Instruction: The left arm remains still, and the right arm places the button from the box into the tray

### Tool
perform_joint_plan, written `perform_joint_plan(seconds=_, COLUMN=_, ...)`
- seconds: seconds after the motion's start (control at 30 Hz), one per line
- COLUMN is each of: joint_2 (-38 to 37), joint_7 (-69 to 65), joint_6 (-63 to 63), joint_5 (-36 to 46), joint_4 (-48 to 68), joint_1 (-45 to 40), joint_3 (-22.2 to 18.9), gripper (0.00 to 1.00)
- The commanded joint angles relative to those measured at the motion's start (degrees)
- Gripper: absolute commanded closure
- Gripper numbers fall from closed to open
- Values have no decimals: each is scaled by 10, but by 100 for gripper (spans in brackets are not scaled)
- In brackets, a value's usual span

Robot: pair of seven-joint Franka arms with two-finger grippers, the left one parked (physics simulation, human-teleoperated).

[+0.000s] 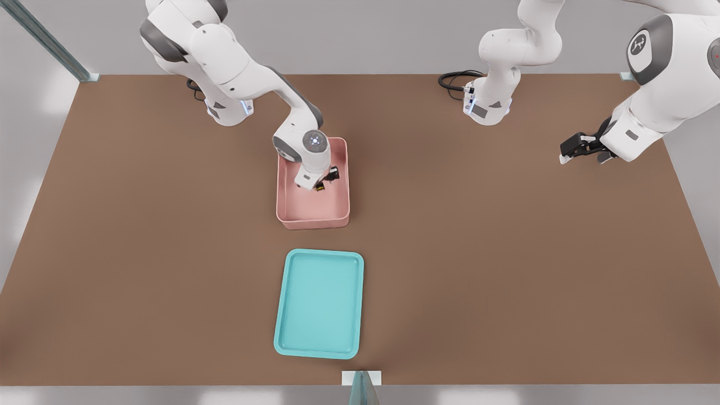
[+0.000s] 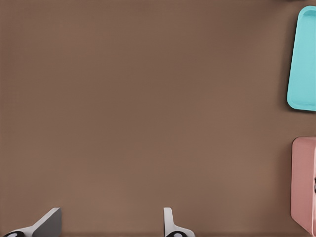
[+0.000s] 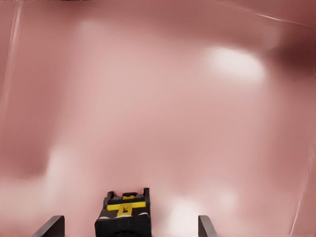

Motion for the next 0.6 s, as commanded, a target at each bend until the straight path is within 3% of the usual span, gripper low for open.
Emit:
perform_joint_plan(seconds=0.0, joint_2=-3, joint_7=138, joint_6=25, joint_5=-8, joint_4=-5, joint_1=1, joint_3=5, gripper=0)
perform_joint_plan(seconds=0.27, joint_2=1, joint_7=137, joint_6=42, joint_5=-34, joint_4=-21, joint_1=-2, joint_3=8, gripper=0)
perform_joint_plan(seconds=0.33, joint_2=2, joint_7=137, joint_6=45, joint_5=-33, joint_4=-20, joint_1=-2, joint_3=8, gripper=14)
perform_joint_plan(seconds=0.43, joint_2=8, joint_7=136, joint_6=45, joint_5=-36, joint_4=-16, joint_1=-2, joint_3=7, gripper=19)
perform_joint_plan(seconds=0.5, joint_2=10, joint_7=136, joint_6=45, joint_5=-45, joint_4=-16, joint_1=-2, joint_3=7, gripper=38)
perform_joint_plan(seconds=0.57, joint_2=8, joint_7=136, joint_6=43, joint_5=-45, joint_4=-18, joint_1=-2, joint_3=7, gripper=44)
